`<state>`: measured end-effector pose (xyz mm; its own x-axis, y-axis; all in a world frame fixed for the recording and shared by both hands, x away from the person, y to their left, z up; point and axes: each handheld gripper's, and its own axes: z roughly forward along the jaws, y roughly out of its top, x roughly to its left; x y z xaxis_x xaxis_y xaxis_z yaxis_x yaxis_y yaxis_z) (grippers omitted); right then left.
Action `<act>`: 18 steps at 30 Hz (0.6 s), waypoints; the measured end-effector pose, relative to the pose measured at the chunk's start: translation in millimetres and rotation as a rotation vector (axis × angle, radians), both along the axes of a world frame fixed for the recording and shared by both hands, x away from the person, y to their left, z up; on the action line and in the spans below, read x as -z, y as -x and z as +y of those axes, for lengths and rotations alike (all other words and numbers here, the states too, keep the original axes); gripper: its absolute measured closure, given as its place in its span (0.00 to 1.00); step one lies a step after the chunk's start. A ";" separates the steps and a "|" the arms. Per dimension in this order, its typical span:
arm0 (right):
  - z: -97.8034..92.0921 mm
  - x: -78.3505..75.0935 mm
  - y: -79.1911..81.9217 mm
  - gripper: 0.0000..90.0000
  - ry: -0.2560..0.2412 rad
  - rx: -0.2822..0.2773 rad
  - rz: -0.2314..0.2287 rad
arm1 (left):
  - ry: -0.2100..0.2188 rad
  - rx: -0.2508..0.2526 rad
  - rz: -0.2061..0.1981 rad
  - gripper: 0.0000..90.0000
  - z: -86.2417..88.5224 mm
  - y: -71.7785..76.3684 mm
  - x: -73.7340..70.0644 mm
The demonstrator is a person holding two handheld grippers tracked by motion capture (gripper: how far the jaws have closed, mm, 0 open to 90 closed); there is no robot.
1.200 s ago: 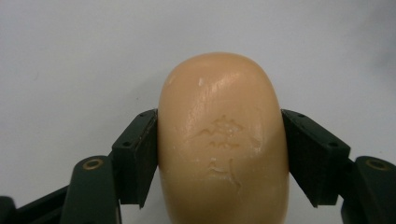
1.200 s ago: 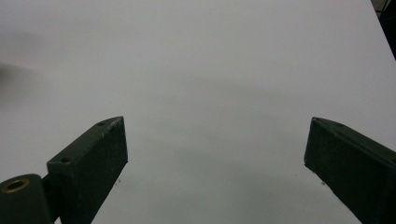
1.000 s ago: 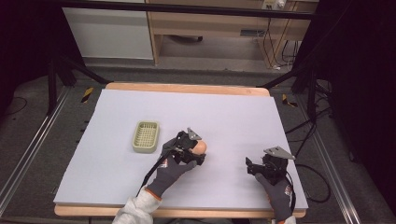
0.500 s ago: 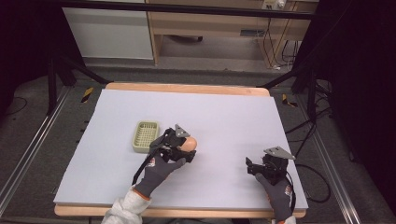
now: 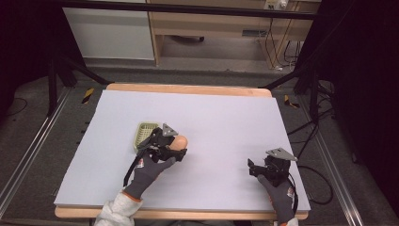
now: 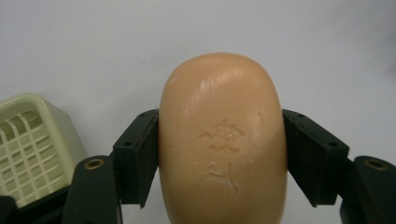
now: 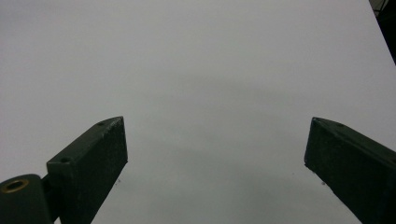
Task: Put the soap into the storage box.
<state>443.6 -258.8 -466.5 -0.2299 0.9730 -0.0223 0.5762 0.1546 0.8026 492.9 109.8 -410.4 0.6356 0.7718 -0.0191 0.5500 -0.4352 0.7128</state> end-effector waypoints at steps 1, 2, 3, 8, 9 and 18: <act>-0.1 0.0 0.2 0.07 0.002 0.000 0.000 | 0.006 -0.007 -0.002 0.35 4.3 -0.9 -2.0; -0.1 0.0 0.2 0.07 0.002 0.000 0.000 | 0.006 -0.007 -0.002 0.35 4.3 -0.9 -2.0; -0.2 0.1 0.3 0.07 0.004 -0.003 -0.003 | 0.013 -0.018 -0.007 0.35 9.6 -2.0 -4.4; -0.1 0.2 0.2 0.07 0.008 -0.005 -0.003 | 0.026 -0.049 -0.017 0.35 20.8 -4.7 -7.3; -0.1 0.1 0.3 0.07 0.003 -0.003 -0.003 | 0.028 -0.053 -0.015 0.35 23.4 -5.6 -7.4; 0.2 0.1 0.6 0.07 0.007 -0.007 -0.004 | 0.033 -0.102 -0.021 0.35 40.9 -12.1 -9.0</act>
